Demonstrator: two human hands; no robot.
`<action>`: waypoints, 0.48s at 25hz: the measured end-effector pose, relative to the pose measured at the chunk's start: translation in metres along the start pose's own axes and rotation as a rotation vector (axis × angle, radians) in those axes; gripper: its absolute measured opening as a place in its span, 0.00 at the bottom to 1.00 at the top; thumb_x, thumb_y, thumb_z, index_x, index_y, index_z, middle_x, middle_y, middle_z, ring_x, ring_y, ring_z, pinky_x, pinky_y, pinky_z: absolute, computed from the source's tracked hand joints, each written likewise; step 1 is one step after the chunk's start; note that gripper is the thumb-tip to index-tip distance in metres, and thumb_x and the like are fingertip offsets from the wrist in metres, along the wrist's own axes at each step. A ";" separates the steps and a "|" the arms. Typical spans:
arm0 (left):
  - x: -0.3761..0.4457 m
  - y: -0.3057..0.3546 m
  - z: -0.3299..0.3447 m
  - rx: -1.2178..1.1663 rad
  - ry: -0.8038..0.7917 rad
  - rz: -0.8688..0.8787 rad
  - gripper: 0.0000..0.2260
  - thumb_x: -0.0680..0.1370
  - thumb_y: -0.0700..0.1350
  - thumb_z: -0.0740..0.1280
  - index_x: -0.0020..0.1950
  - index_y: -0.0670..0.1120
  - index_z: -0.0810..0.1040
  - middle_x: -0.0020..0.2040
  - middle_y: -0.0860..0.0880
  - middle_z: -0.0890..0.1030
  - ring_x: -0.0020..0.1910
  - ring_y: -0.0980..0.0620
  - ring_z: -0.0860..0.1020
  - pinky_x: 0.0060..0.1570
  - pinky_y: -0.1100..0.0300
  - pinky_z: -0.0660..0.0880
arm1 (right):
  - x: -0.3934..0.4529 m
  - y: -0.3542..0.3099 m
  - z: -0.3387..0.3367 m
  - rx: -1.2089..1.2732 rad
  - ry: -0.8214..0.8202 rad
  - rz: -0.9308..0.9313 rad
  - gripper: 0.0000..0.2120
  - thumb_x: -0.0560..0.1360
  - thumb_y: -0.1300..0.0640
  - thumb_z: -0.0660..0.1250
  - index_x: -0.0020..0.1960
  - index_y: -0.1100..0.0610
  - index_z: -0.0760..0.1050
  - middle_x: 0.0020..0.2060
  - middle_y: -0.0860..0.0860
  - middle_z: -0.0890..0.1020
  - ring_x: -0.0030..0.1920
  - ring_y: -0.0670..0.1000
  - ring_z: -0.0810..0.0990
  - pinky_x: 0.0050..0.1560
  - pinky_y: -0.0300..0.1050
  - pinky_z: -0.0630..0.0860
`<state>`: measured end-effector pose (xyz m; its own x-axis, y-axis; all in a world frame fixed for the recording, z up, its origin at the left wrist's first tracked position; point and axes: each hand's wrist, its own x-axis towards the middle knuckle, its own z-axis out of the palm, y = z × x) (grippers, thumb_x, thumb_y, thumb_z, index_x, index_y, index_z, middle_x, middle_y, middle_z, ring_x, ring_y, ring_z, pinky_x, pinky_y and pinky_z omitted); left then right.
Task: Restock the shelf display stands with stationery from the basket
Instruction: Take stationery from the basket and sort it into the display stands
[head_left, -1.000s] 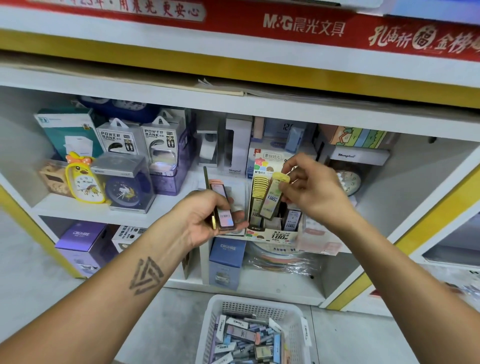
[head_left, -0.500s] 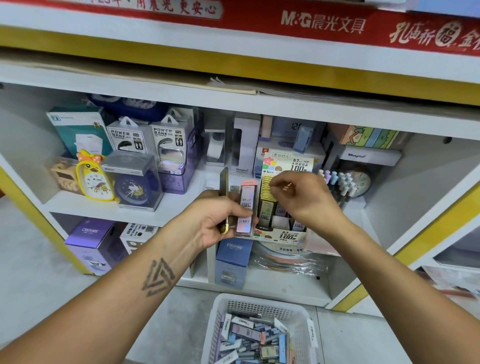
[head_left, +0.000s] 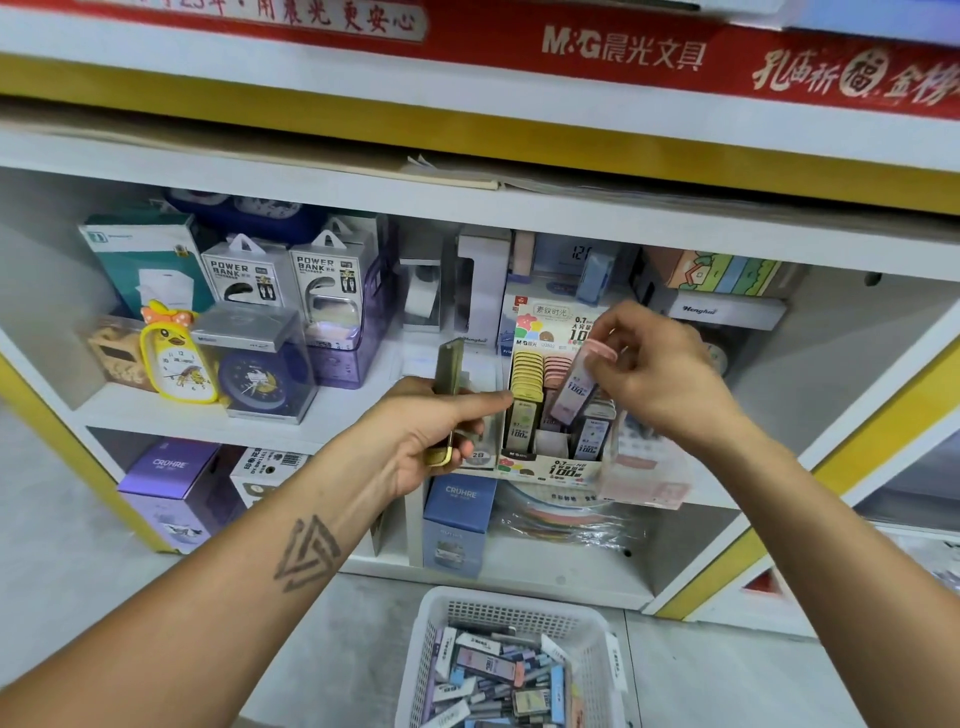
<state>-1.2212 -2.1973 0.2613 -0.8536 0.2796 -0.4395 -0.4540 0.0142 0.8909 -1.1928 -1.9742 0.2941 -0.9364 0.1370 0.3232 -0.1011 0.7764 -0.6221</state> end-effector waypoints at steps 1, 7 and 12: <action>-0.001 0.000 0.002 0.000 -0.013 -0.010 0.11 0.70 0.46 0.78 0.44 0.44 0.79 0.31 0.47 0.78 0.23 0.53 0.71 0.21 0.66 0.67 | -0.003 0.002 0.002 -0.107 -0.019 -0.049 0.05 0.75 0.56 0.70 0.47 0.48 0.75 0.38 0.45 0.81 0.36 0.51 0.80 0.35 0.47 0.79; -0.005 0.001 0.005 -0.141 -0.185 -0.095 0.07 0.78 0.41 0.59 0.51 0.43 0.76 0.37 0.44 0.79 0.33 0.46 0.76 0.36 0.55 0.76 | -0.001 0.011 0.017 -0.305 0.010 -0.278 0.02 0.76 0.56 0.70 0.49 0.51 0.79 0.44 0.45 0.80 0.44 0.51 0.77 0.44 0.51 0.77; -0.004 -0.001 0.003 -0.090 -0.203 -0.030 0.11 0.81 0.34 0.57 0.59 0.39 0.76 0.42 0.40 0.82 0.37 0.43 0.80 0.40 0.50 0.80 | 0.004 0.012 0.027 -0.526 -0.064 -0.271 0.11 0.81 0.52 0.64 0.57 0.53 0.82 0.53 0.48 0.79 0.53 0.56 0.79 0.44 0.50 0.76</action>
<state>-1.2168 -2.1953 0.2625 -0.7745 0.4677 -0.4259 -0.5075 -0.0575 0.8597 -1.2062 -1.9807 0.2687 -0.9205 -0.1328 0.3675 -0.1742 0.9813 -0.0817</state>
